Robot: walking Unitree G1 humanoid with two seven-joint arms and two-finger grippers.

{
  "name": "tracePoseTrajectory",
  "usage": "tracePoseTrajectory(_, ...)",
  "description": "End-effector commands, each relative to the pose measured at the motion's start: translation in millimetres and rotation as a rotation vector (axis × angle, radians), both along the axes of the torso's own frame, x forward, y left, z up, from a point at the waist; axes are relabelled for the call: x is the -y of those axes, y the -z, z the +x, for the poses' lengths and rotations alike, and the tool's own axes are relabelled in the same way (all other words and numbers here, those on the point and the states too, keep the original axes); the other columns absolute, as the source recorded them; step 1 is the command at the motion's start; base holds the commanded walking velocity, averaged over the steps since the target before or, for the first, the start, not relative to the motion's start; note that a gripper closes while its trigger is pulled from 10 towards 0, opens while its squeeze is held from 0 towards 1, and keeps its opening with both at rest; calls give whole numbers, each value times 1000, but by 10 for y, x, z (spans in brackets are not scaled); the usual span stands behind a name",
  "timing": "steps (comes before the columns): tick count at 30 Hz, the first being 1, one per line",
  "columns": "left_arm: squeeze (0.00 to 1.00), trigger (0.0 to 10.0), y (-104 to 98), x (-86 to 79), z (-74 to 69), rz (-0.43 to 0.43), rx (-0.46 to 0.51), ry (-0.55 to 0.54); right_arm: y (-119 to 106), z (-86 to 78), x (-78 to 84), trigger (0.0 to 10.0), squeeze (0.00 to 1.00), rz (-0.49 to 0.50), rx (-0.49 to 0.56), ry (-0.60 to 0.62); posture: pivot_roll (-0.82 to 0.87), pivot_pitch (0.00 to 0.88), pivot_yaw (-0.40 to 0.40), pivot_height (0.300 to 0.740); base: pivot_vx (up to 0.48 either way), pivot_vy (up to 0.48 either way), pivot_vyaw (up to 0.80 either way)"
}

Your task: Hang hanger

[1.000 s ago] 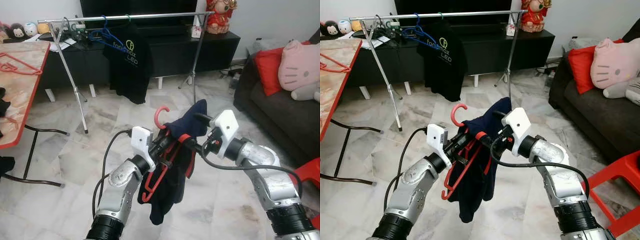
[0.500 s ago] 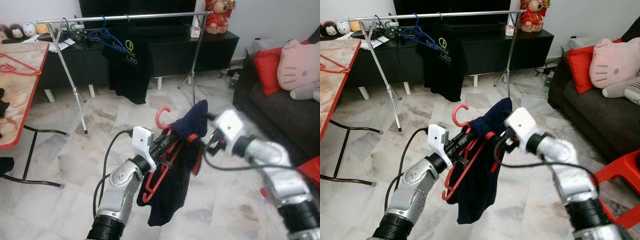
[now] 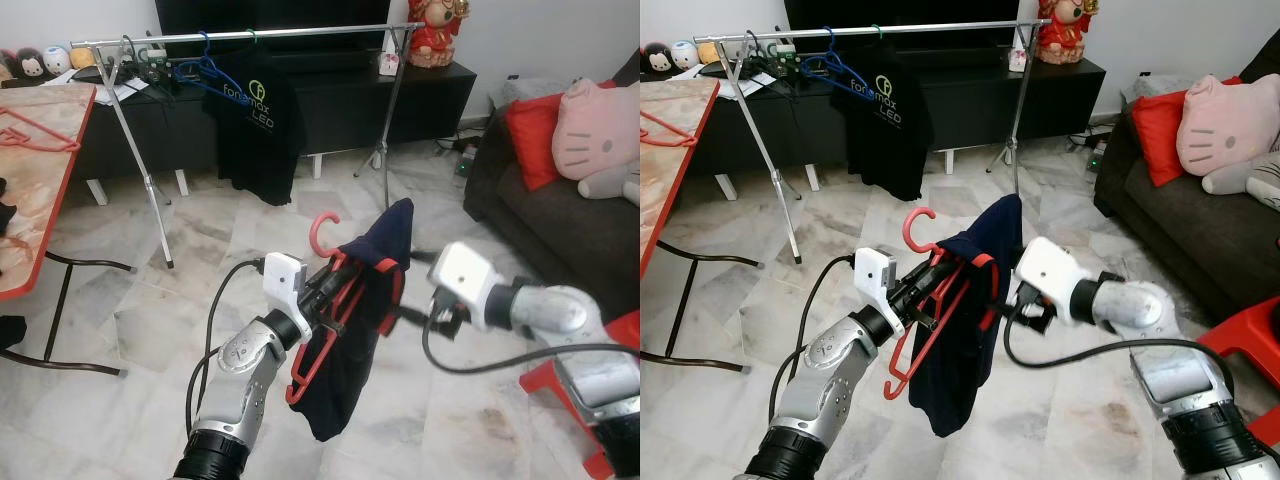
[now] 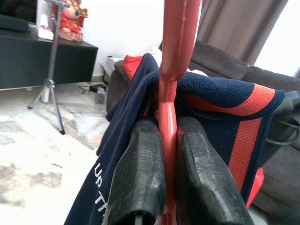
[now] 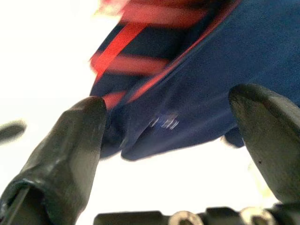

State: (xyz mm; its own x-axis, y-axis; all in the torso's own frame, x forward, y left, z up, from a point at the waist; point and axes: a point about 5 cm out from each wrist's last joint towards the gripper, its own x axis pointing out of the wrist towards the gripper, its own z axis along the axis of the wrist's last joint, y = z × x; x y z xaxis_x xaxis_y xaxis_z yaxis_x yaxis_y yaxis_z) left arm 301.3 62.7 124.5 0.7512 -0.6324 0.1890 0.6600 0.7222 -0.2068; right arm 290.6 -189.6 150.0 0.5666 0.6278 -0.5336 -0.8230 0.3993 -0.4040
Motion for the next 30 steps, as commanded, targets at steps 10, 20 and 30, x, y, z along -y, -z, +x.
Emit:
tracePoseTrajectory(10, 0, 10000, -131, 29, 21, -24, 61, 21, -195, 34, 87, 10000, 0, 17, 74, -1, -96, 0, -65, 740, 0, 0, 0)
tracePoseTrajectory(20, 0, 10000, 9, -95, -83, 66, 28, 100, -643, 249, 319, 10000, 0, 294, 221, 139, -92, 0, -61, 740, 0, 0, 0)
tracePoseTrajectory(30, 0, 10000, 117, -201, -240, 175, -10, 275, -459, 242, 417, 10000, 0, 155, 36, -40, -84, 0, -59, 740, 0, 0, 0)
